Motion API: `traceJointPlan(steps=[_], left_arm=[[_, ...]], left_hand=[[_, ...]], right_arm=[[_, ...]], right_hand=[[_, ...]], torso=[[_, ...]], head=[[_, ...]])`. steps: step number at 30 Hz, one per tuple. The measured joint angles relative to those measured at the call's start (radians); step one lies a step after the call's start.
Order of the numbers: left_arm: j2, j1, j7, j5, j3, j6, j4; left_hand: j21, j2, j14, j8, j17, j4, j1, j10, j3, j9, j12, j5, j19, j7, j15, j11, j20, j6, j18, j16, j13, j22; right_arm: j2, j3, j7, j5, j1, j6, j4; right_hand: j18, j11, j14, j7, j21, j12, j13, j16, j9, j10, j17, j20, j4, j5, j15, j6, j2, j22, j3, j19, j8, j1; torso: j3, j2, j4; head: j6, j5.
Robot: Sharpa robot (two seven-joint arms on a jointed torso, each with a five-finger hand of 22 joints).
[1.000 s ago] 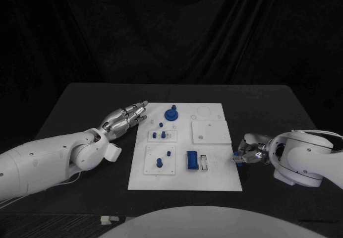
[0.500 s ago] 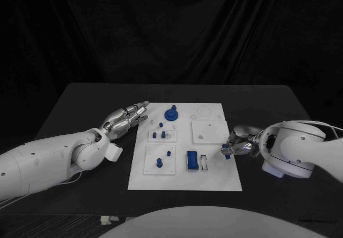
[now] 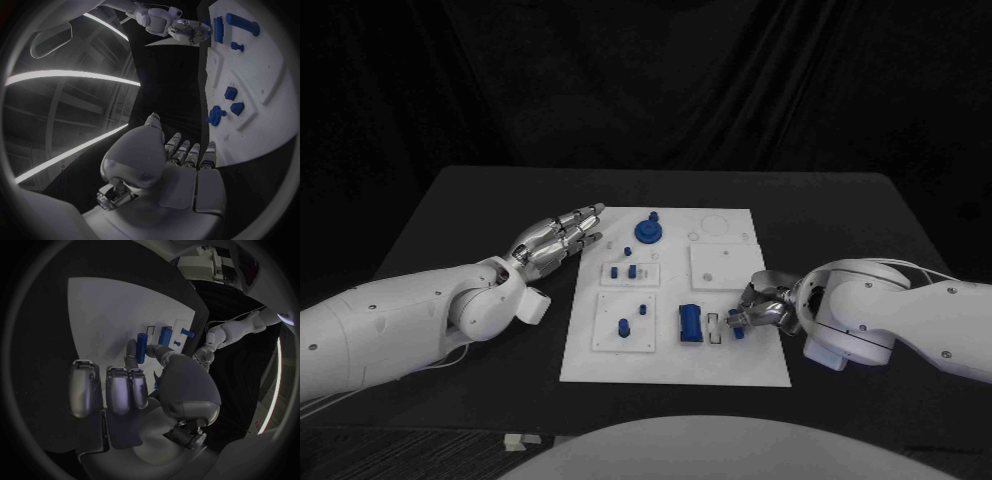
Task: Assemble the parts on the task board
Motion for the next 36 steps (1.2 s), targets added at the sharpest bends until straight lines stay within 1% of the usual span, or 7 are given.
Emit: traceJointPlan(steps=[2, 4, 10, 13, 18, 22, 36], left_arm=[[0.000, 0.000, 0.000, 0.000, 0.000, 0.000, 0.000], [0.000, 0.000, 0.000, 0.000, 0.000, 0.000, 0.000], [0.000, 0.000, -0.001, 0.000, 0.000, 0.000, 0.001], [0.000, 0.000, -0.001, 0.000, 0.000, 0.001, 0.002], [-0.001, 0.000, -0.002, 0.000, 0.000, 0.001, 0.004], [-0.003, 0.000, -0.003, 0.000, 0.000, 0.001, 0.004], [0.001, 0.000, -0.008, 0.000, 0.000, 0.003, 0.002]], left_hand=[[0.000, 0.000, 0.000, 0.000, 0.000, 0.000, 0.000, 0.000, 0.000, 0.000, 0.000, 0.000, 0.000, 0.000, 0.000, 0.000, 0.000, 0.000, 0.000, 0.000, 0.001, 0.000], [0.000, 0.000, 0.000, 0.000, 0.000, 0.000, 0.000, 0.000, 0.000, 0.000, 0.000, 0.000, 0.000, 0.000, 0.000, 0.000, 0.000, 0.000, 0.000, 0.000, 0.001, 0.000], [0.000, 0.000, 0.000, 0.000, 0.000, 0.000, 0.000, 0.000, 0.000, 0.000, 0.000, 0.000, 0.000, 0.000, 0.000, 0.000, 0.000, 0.000, 0.000, 0.000, 0.000, 0.000], [0.000, 0.000, 0.000, 0.000, 0.000, 0.000, 0.000, 0.000, 0.000, 0.000, 0.000, 0.000, 0.000, 0.000, 0.000, 0.000, 0.000, 0.000, 0.000, 0.000, 0.000, 0.000], [0.000, -0.004, 0.000, 0.000, 0.000, 0.000, 0.004, 0.000, 0.000, 0.000, 0.000, 0.000, 0.000, 0.000, 0.000, 0.000, 0.000, 0.000, 0.000, 0.000, 0.000, 0.000], [0.000, -0.004, 0.000, 0.000, 0.000, 0.000, 0.004, 0.000, 0.000, 0.000, 0.000, 0.000, 0.000, 0.000, 0.000, 0.000, 0.000, 0.000, 0.000, 0.000, 0.000, 0.000], [0.000, -0.004, 0.000, 0.000, 0.000, 0.000, 0.004, 0.000, 0.000, 0.000, 0.000, 0.000, 0.000, 0.004, 0.000, 0.000, 0.000, 0.004, 0.000, 0.000, 0.000, 0.000]], right_arm=[[0.010, 0.000, 0.001, 0.004, -0.006, -0.002, -0.005], [0.019, 0.000, 0.003, 0.007, -0.012, -0.005, -0.010], [0.037, 0.000, 0.012, 0.014, -0.025, -0.024, -0.026], [0.043, 0.000, 0.017, 0.015, -0.027, -0.036, -0.031], [0.050, 0.000, 0.025, 0.017, -0.029, -0.051, -0.035], [0.056, 0.000, 0.032, 0.018, -0.029, -0.059, -0.036], [0.066, -0.001, 0.039, 0.019, -0.030, -0.066, -0.045]], right_hand=[[0.000, 0.000, 0.000, 0.000, 0.000, 0.000, 0.000, 0.000, 0.000, 0.000, 0.000, 0.000, 0.000, 0.000, 0.000, 0.000, 0.001, 0.000, 0.000, 0.000, 0.000, -0.001], [0.000, 0.000, 0.000, 0.000, 0.000, 0.000, 0.000, 0.000, 0.001, 0.000, 0.000, 0.000, 0.000, -0.008, 0.000, 0.000, -0.003, 0.000, 0.000, 0.000, 0.000, -0.010], [0.000, -0.004, -0.001, -0.004, -0.007, 0.000, 0.000, -0.004, 0.001, 0.004, 0.000, 0.000, 0.005, -0.041, -0.001, -0.004, 0.001, 0.000, -0.005, 0.000, 0.000, -0.022], [0.000, -0.004, -0.001, -0.004, -0.007, 0.000, 0.000, -0.004, 0.001, 0.004, 0.000, 0.000, 0.010, -0.060, -0.001, -0.004, 0.002, 0.000, -0.010, 0.000, 0.000, -0.031], [0.000, -0.004, -0.001, -0.009, -0.011, 0.000, 0.000, -0.004, -0.001, 0.004, 0.000, 0.000, 0.024, -0.119, -0.001, -0.006, 0.006, 0.000, -0.018, 0.000, 0.000, -0.051], [0.000, -0.004, -0.001, -0.010, -0.011, 0.000, 0.000, -0.008, -0.003, 0.004, 0.000, 0.000, 0.029, -0.148, -0.001, -0.004, 0.009, 0.000, -0.024, 0.000, 0.000, -0.053], [0.000, -0.004, -0.001, -0.010, -0.014, 0.000, 0.000, -0.008, -0.007, 0.004, 0.000, 0.000, 0.040, -0.204, -0.001, -0.004, 0.006, 0.000, -0.035, 0.000, 0.003, -0.066]], torso=[[0.0000, 0.000, 0.0000], [0.0000, 0.000, 0.0000], [0.0001, 0.000, -0.0001], [0.0001, 0.000, -0.0001], [0.0001, 0.000, -0.0002], [0.0001, 0.000, -0.0003], [-0.0002, 0.000, -0.0005]], head=[[0.000, 0.001], [0.000, 0.002], [0.000, 0.004], [0.000, 0.004], [0.000, 0.007], [0.000, 0.007], [0.000, 0.009]])
